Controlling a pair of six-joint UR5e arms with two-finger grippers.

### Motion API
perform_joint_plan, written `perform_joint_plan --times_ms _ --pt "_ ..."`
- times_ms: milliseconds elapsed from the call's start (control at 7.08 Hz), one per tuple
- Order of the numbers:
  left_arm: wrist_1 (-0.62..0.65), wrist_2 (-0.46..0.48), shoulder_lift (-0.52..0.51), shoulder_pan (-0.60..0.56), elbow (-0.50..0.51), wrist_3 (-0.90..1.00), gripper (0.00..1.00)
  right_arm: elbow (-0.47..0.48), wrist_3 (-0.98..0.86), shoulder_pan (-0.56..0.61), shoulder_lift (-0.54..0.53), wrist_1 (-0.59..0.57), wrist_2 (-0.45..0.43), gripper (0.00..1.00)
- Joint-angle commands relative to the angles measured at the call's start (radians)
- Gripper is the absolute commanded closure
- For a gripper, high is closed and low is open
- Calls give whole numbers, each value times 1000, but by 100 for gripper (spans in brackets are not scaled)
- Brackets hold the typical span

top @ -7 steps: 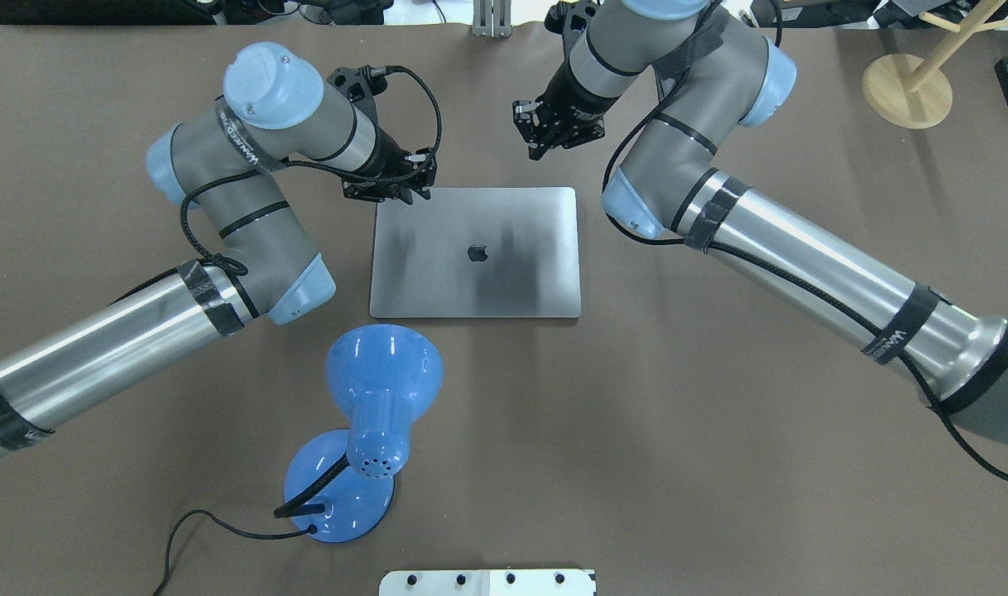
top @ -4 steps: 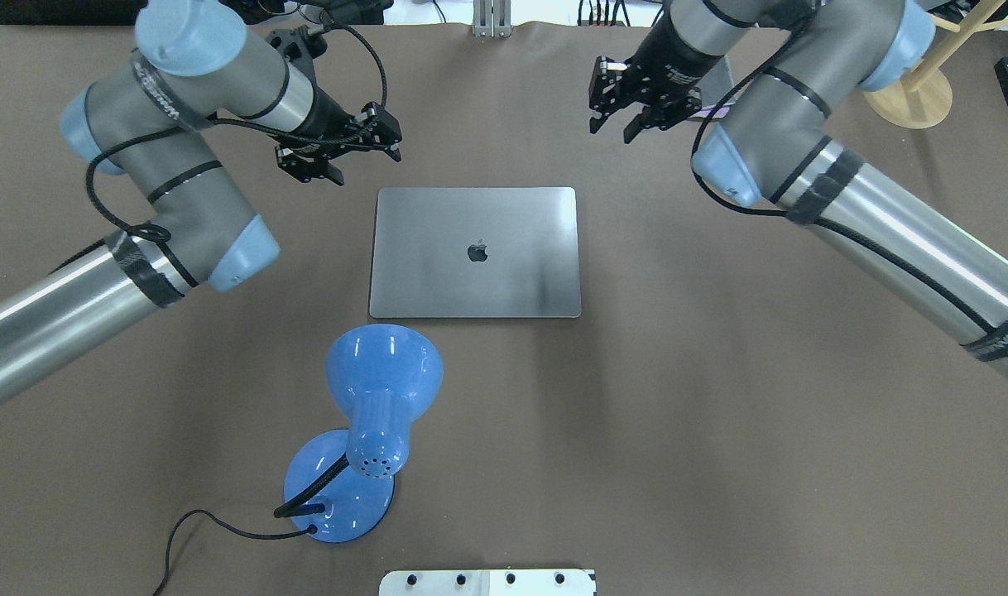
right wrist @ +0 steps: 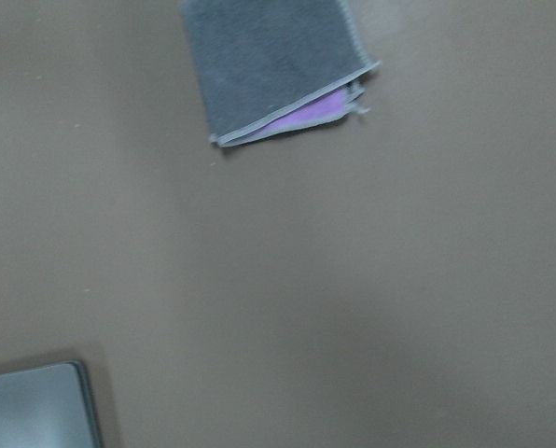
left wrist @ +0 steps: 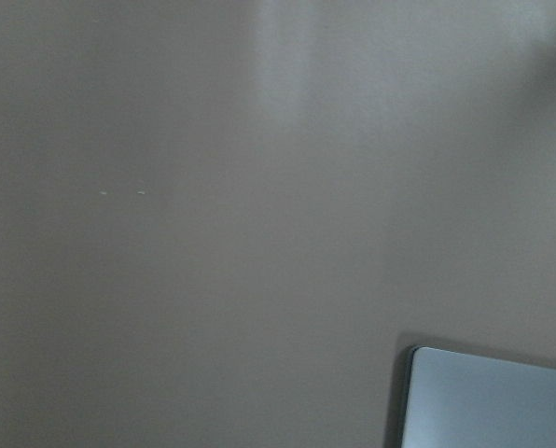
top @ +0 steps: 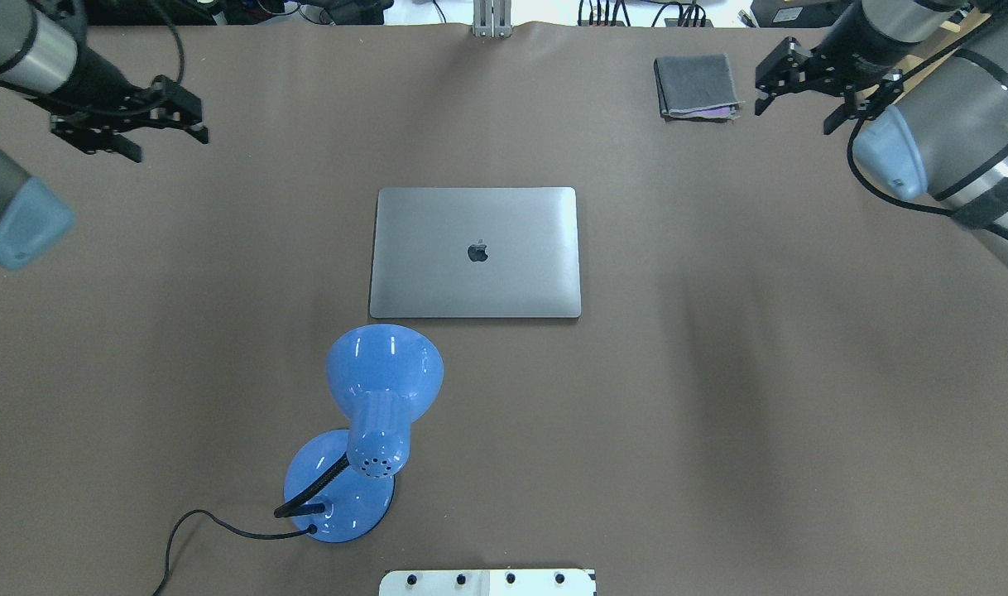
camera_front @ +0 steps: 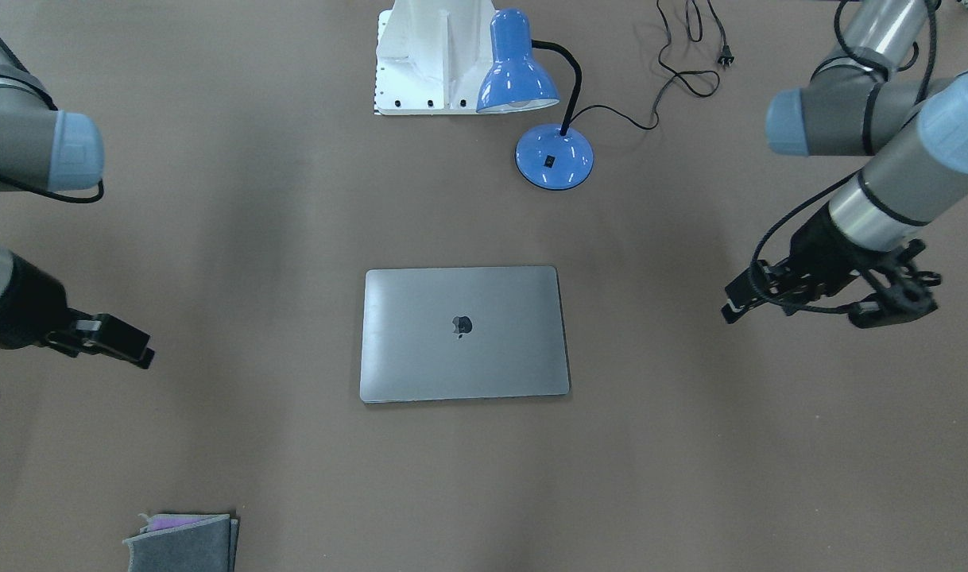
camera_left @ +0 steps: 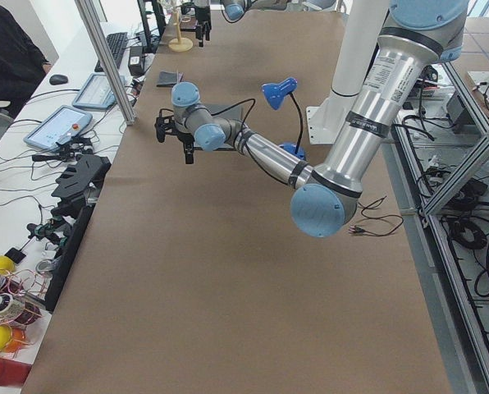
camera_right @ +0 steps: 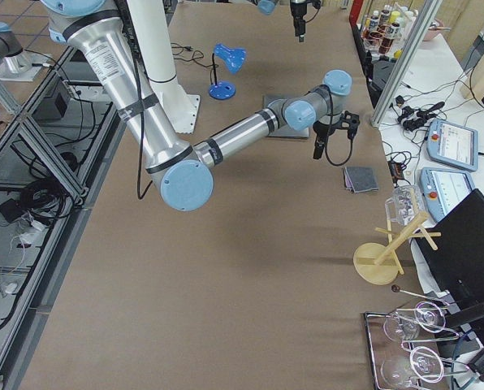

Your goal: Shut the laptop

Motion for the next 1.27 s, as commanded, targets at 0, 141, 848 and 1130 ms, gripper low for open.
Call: perform_joint_plan --times_ms 0,141,848,1130 --pt "58 -6 217 -150 -94 359 1 -7 -469 110 -122 -78 -91 0" --pt "68 -6 272 -229 -83 499 1 -83 -610 216 -146 -75 -70 0" --pt "259 -7 357 -370 -26 697 1 -148 -827 355 -273 -62 2 0" --pt "259 -7 372 -371 -19 688 1 -63 -821 370 -321 -76 8 0"
